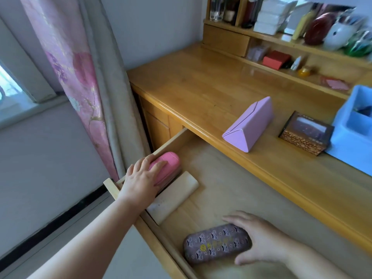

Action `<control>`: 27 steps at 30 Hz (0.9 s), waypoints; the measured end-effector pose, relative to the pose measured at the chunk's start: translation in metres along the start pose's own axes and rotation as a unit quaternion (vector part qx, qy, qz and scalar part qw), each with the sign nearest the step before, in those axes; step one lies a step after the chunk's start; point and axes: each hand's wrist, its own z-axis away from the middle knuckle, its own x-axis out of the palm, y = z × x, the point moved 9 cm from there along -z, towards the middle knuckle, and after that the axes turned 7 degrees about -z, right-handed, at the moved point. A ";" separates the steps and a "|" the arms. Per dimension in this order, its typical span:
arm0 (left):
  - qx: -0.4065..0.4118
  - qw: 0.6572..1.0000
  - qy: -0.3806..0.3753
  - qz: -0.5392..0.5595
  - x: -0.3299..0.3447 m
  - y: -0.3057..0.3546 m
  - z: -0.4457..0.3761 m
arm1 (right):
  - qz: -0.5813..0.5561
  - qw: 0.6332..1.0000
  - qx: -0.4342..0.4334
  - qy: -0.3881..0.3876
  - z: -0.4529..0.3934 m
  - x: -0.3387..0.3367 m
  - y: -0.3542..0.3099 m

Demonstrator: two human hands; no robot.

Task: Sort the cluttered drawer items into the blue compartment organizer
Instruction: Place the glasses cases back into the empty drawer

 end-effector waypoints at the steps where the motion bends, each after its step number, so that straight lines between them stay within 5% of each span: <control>1: -0.002 1.000 -0.006 0.007 0.000 0.000 0.000 | 0.054 0.998 -0.011 0.007 0.001 0.003 -0.002; 3: -0.002 1.000 -0.010 0.015 -0.001 0.000 0.001 | 0.091 0.995 -0.032 0.035 0.001 0.005 -0.007; 11: -0.019 0.996 0.036 0.078 -0.009 -0.003 0.001 | -0.068 0.989 -0.054 0.121 -0.042 -0.046 -0.031; 16: -0.027 0.993 0.039 0.110 -0.011 -0.004 0.001 | -0.035 0.989 -0.080 0.120 -0.103 -0.067 -0.077; 27: 0.004 0.999 0.017 0.045 -0.008 0.003 0.004 | 0.026 0.983 0.011 0.183 -0.123 -0.051 -0.081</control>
